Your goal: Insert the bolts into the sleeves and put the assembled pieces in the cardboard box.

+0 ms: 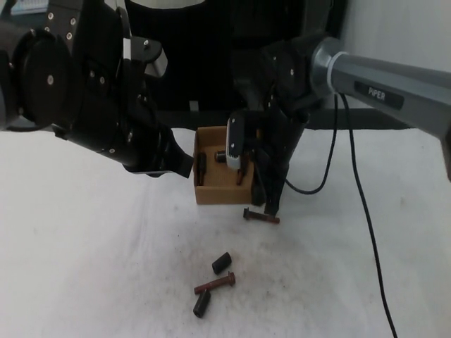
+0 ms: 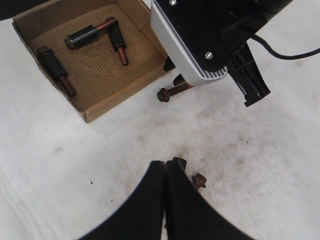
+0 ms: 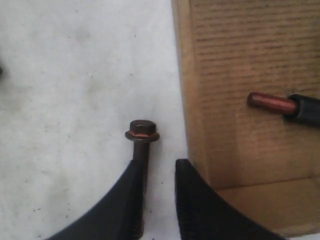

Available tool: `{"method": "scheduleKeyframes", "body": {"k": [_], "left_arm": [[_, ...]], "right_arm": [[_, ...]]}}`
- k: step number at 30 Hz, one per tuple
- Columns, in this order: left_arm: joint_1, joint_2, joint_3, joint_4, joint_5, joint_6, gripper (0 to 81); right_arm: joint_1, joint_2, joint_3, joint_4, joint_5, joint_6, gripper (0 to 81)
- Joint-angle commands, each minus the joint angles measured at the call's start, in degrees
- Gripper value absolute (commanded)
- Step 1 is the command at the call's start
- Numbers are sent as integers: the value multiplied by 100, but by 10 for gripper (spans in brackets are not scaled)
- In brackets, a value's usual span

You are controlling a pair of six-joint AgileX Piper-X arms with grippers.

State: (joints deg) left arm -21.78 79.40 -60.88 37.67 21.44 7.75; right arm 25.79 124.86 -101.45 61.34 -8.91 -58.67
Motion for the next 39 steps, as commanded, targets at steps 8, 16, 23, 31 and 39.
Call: {"method": "scheduleKeyframes", "body": {"k": [8,16,23,31,39], "left_arm": [[-22,-29,-23,-2,-36,22,3],[-22,-29,-23,-15,-36,22,3],[-22,-29,-23,-12,-36,110,3],[-22,-29,-23,-12,-36,252,3],[-22,-29,-23,-12,-36,252,3]], "right_arm": [[-17,15,-10,36,-183,1,214],[-5,250,-4,28,-256,1,214],[29,395,-4,6,-241,1,214],[29,411,-4,-220,-227,1,214],[29,425,-4,-316,-267,21,214]]}}
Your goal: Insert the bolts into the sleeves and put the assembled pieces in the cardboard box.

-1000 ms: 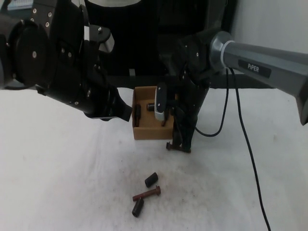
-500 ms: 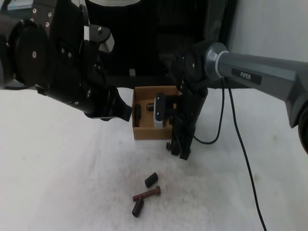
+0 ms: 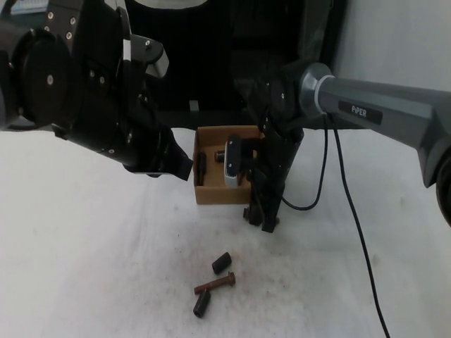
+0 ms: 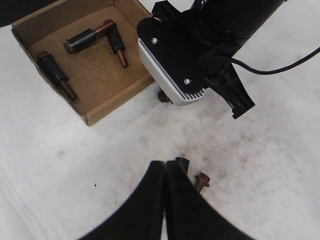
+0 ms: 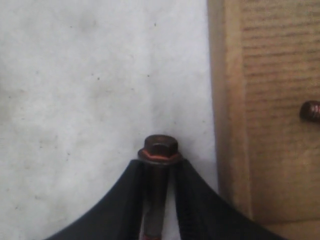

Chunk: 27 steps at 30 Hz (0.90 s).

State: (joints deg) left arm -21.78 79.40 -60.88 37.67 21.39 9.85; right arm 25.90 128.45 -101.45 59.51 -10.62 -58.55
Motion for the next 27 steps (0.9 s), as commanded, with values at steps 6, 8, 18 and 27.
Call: {"method": "scheduleKeyframes", "body": {"k": [6,8,18,27], "left_arm": [[-22,-29,-23,-12,-31,42,3],[-22,-29,-23,5,-31,44,3],[-22,-29,-23,60,-31,44,3],[-22,-29,-73,81,323,7,3]], "right_arm": [[24,135,-4,-90,-42,308,124],[24,146,-4,-16,-42,342,8],[33,-227,-18,355,-803,1423,8],[87,-1535,-18,633,-1381,2446,8]]}}
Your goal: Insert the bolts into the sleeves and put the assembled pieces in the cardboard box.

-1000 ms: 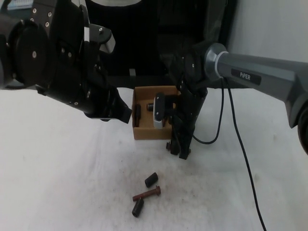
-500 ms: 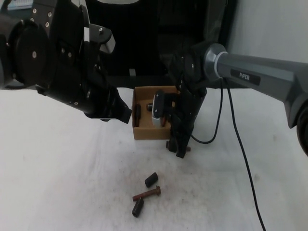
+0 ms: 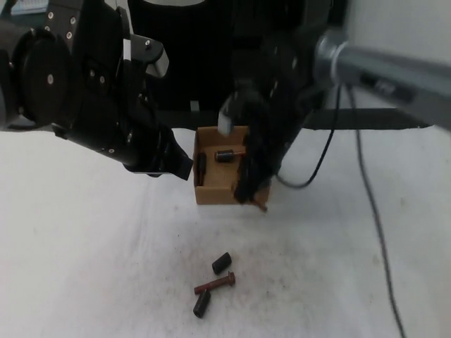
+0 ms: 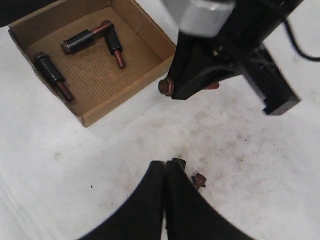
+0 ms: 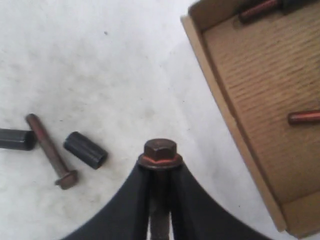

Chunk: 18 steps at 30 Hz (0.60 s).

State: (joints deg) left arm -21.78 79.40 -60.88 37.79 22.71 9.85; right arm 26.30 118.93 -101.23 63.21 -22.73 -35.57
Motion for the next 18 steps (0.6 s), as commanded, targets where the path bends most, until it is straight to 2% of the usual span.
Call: {"method": "scheduleKeyframes", "body": {"k": [1,8,18], "left_arm": [[-22,-29,-73,120,300,7,3],[-139,-29,-63,307,327,7,3],[-1050,754,-87,247,-71,42,3]], "right_arm": [[47,-769,-40,315,-169,137,8],[-119,-1935,-40,343,-169,276,8],[-778,-2908,-40,431,-169,914,8]]}}
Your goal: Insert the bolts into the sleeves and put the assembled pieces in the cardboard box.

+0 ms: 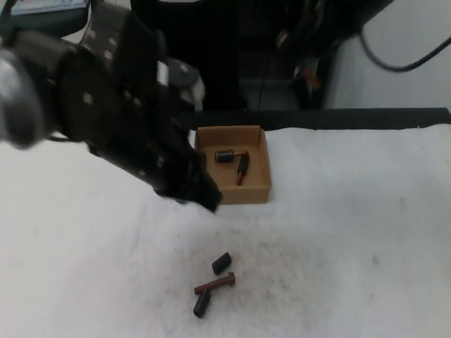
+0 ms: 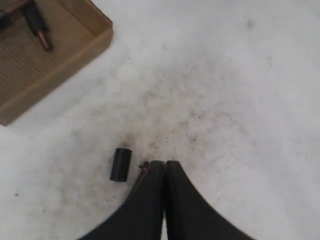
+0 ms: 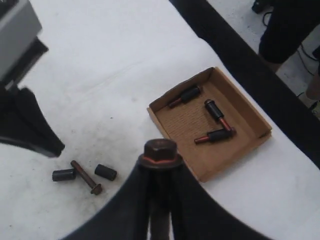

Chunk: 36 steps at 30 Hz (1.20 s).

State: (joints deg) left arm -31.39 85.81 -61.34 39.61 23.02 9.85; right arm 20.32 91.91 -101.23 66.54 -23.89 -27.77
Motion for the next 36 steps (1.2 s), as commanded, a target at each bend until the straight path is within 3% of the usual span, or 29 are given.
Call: {"method": "scheduleKeyframes", "body": {"k": [1,9,14,18,20,24,29,36], "left_arm": [[-165,247,-69,185,-168,30,3],[-468,1619,-970,1871,-787,-3,3],[-509,1905,-1445,1735,-838,-3,3],[-559,1905,-1666,1556,-1654,11,3],[-557,1905,-1736,1515,-1746,48,4],[-557,1905,-1757,1520,-1745,178,111],[-562,1905,-1738,1498,-2019,347,306],[-686,2001,-1684,1235,-2129,687,313]], "right_arm": [[-244,-250,-40,171,-53,176,8],[-357,-281,-25,1227,-53,208,8],[-357,-281,-25,1260,-53,208,8],[-357,-281,-25,1260,-53,208,8],[-357,-281,-25,1260,-53,208,8],[-357,-281,-25,1259,-53,229,8],[-357,-281,-25,1259,-53,229,8],[-357,-281,-25,1259,-53,229,8]]}}
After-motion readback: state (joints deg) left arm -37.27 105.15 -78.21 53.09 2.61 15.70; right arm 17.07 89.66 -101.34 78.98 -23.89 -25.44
